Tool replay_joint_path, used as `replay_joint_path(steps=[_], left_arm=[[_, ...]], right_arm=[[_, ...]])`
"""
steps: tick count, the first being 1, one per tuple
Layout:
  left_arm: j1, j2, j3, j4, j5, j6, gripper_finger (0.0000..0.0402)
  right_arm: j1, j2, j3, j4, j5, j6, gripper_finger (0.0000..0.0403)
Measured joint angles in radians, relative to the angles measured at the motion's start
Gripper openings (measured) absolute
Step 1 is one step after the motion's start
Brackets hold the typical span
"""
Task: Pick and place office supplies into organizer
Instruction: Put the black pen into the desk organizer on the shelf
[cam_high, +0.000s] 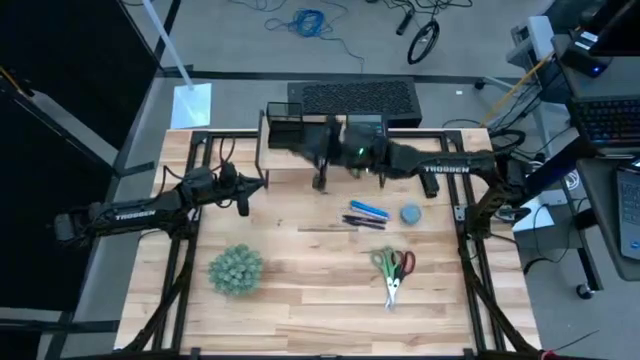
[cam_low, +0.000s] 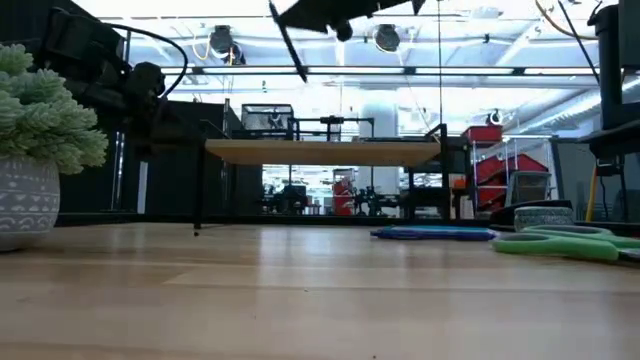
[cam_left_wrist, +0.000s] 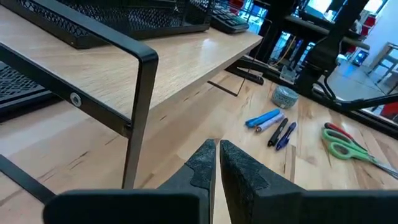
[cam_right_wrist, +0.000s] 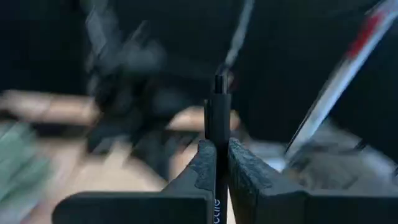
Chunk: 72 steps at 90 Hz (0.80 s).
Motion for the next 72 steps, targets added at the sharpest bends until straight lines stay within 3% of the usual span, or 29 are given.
replay_joint_path(steps=[22, 36, 72], left_arm=[[0.000, 0.000, 0.000, -0.001, 0.000, 0.002, 0.0010], [0.000, 0.000, 0.000, -0.001, -0.001, 0.002, 0.0010], [0.000, 0.000, 0.000, -0.001, -0.001, 0.003, 0.0010]], right_arm=[[-0.104, 0.053, 0.005, 0.294, -0.003, 0.004, 0.0002], [-0.139, 0.145, 0.083, 0.314, -0.008, 0.048, 0.0002], [-0.192, 0.493, 0.514, 0.259, -0.004, 0.174, 0.0002]])
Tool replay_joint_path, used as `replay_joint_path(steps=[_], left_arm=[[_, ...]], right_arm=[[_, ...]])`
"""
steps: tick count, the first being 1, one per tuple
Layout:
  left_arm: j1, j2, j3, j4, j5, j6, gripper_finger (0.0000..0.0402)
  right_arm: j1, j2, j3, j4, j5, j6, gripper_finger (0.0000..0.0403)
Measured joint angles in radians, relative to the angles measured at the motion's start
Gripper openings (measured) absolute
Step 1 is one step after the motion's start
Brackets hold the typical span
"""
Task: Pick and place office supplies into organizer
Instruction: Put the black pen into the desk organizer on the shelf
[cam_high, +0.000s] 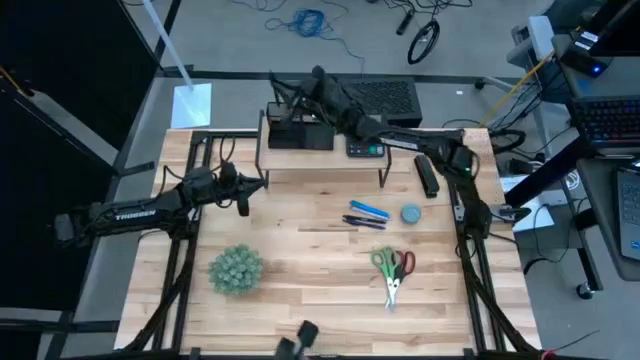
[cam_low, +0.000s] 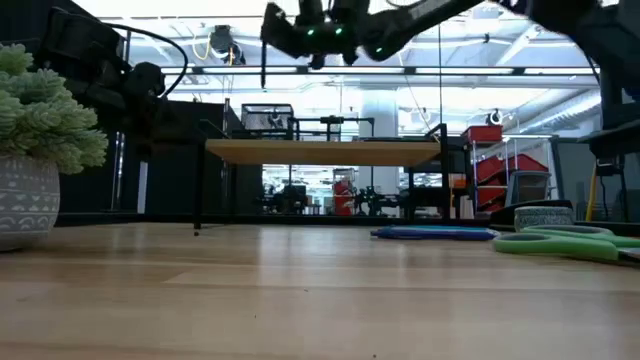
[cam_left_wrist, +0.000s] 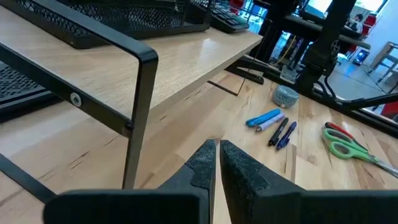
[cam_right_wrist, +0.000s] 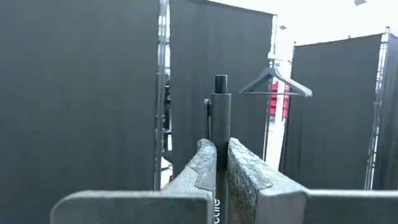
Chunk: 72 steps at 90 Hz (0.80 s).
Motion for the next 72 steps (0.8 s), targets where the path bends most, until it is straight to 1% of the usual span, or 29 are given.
replay_joint_path(steps=[9, 16, 35, 49, 57, 72], left_arm=[[0.000, 0.000, 0.000, 0.000, 0.000, 0.000, 0.0010], [0.000, 0.000, 0.000, 0.000, 0.000, 0.000, 0.0010], [0.000, 0.000, 0.000, 0.000, 0.000, 0.000, 0.0010], [0.000, 0.000, 0.000, 0.000, 0.000, 0.000, 0.0010], [0.000, 0.000, 0.000, 0.001, 0.000, 0.000, 0.0010], [0.000, 0.000, 0.000, 0.001, 0.000, 0.000, 0.0010]], right_arm=[[-0.007, 0.063, 0.080, -0.067, -0.004, -0.003, 0.0002], [-0.009, 0.092, 0.103, -0.104, -0.005, 0.016, 0.0002], [-0.011, 0.101, 0.104, -0.204, 0.006, 0.044, 0.0002], [-0.011, 0.109, 0.105, -0.200, 0.006, 0.056, 0.0002], [-0.010, 0.115, 0.096, -0.227, 0.002, 0.080, 0.0002], [-0.008, 0.115, 0.078, -0.227, 0.002, 0.076, 0.0002]])
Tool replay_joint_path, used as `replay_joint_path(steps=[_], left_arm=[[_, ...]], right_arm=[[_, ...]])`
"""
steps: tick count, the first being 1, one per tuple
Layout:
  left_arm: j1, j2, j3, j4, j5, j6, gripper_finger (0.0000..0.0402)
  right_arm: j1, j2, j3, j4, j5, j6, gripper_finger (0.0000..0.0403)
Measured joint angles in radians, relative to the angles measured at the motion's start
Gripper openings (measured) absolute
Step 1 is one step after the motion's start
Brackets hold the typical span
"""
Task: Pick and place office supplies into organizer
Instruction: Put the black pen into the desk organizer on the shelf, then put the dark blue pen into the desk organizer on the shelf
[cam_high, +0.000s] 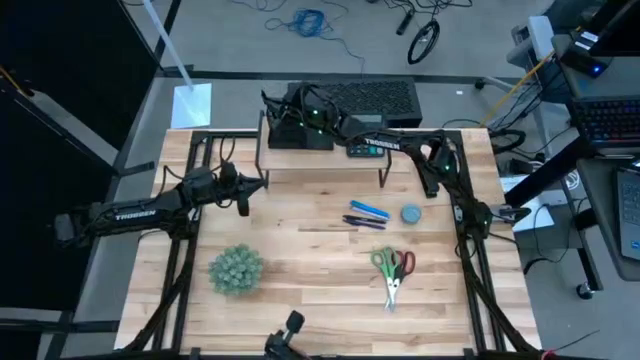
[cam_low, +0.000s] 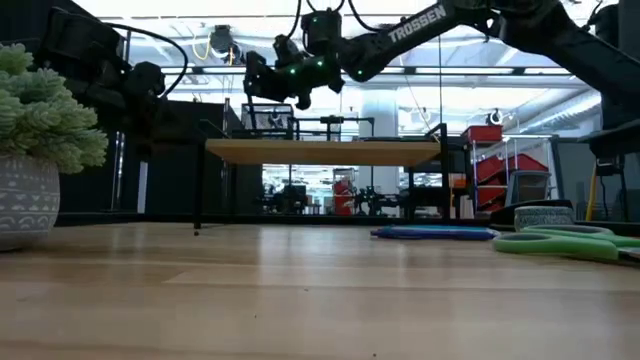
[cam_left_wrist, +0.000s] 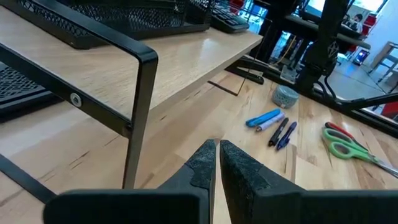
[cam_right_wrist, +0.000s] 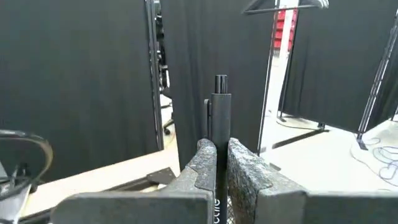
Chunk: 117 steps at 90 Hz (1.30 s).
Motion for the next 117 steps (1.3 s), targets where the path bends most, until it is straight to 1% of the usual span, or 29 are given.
replay_joint_path(steps=[19, 27, 52, 77, 85, 100, 117], left_arm=[[0.000, 0.000, 0.000, 0.000, 0.000, 0.000, 0.0010], [0.000, 0.000, 0.000, 0.001, 0.000, 0.000, 0.0010], [0.000, 0.000, 0.000, 0.000, 0.000, 0.000, 0.0010], [0.000, 0.000, 0.000, 0.000, 0.000, 0.000, 0.0010], [0.000, 0.000, 0.000, 0.000, 0.000, 0.000, 0.0010], [0.000, 0.000, 0.000, -0.001, 0.000, -0.007, 0.0010], [0.000, 0.000, 0.000, -0.001, 0.002, -0.008, 0.0010]], right_arm=[[0.004, 0.009, 0.000, -0.062, -0.001, 0.005, 0.0002], [0.004, 0.009, 0.000, -0.071, -0.001, 0.005, 0.0008], [0.006, 0.009, 0.000, -0.060, -0.001, 0.017, 0.0051], [0.012, 0.010, -0.001, -0.057, -0.004, -0.008, 0.0120], [0.012, 0.010, 0.004, -0.054, -0.007, -0.022, 0.0136], [0.021, 0.010, 0.036, -0.051, -0.006, -0.056, 0.0151], [0.042, 0.010, 0.075, -0.055, 0.021, -0.119, 0.0154]])
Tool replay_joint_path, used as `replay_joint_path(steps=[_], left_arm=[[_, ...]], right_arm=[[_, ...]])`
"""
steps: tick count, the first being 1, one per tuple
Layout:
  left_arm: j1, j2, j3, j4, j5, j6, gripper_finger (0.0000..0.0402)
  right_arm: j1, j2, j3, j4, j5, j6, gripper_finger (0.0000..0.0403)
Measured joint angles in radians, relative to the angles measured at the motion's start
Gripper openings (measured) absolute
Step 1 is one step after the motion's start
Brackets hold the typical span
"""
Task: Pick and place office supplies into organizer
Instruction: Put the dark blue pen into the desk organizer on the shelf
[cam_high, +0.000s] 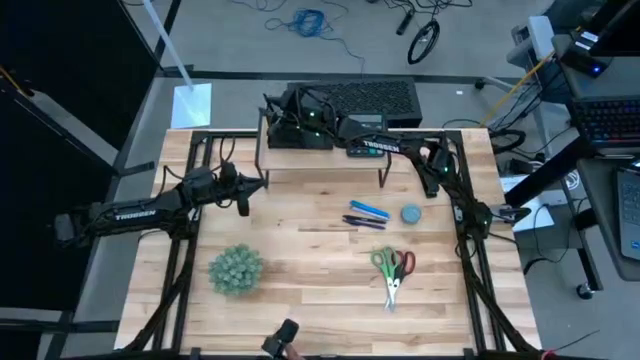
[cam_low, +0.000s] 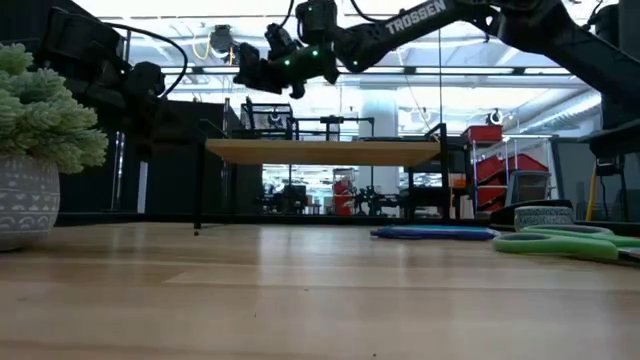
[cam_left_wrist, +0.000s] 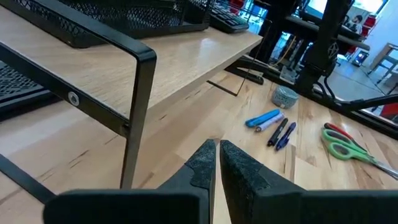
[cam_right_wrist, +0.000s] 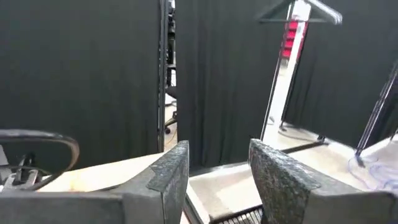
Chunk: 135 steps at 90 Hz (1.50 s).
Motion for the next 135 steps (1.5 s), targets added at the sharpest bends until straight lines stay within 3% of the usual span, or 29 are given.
replay_joint_path(steps=[20, 32, 60, 82, 90, 105, 120, 135], left_arm=[[0.000, 0.000, 0.000, 0.000, 0.001, 0.000, 0.0010], [0.000, 0.000, 0.000, 0.000, 0.002, 0.000, 0.0010], [0.000, 0.000, 0.000, 0.000, 0.004, -0.001, 0.0010], [0.000, 0.000, 0.000, 0.001, 0.004, -0.001, 0.0010], [0.000, 0.000, 0.000, 0.001, 0.004, -0.001, 0.0010], [0.000, 0.000, 0.000, 0.001, 0.004, -0.001, 0.0010], [0.000, 0.000, 0.000, 0.001, 0.004, -0.003, 0.0010], [0.000, 0.000, 0.000, 0.001, 0.004, -0.002, 0.0010]], right_arm=[[0.033, -0.078, 0.007, -0.058, 0.034, -0.093, 0.0153], [0.048, -0.179, 0.009, -0.206, 0.025, -0.096, 0.0153], [0.103, -0.449, 0.010, -0.821, 0.056, -0.120, 0.0159], [0.162, -0.509, 0.008, -1.398, 0.040, 0.099, 0.0216], [0.213, -0.508, -0.039, -1.521, 0.000, 0.157, 0.0231], [0.339, -0.504, -0.246, -1.516, 0.000, 0.176, 0.0231], [0.423, -0.504, -0.511, -1.369, 0.003, 0.200, 0.0216], [0.436, -0.504, -0.724, -1.183, 0.008, 0.261, 0.0199]])
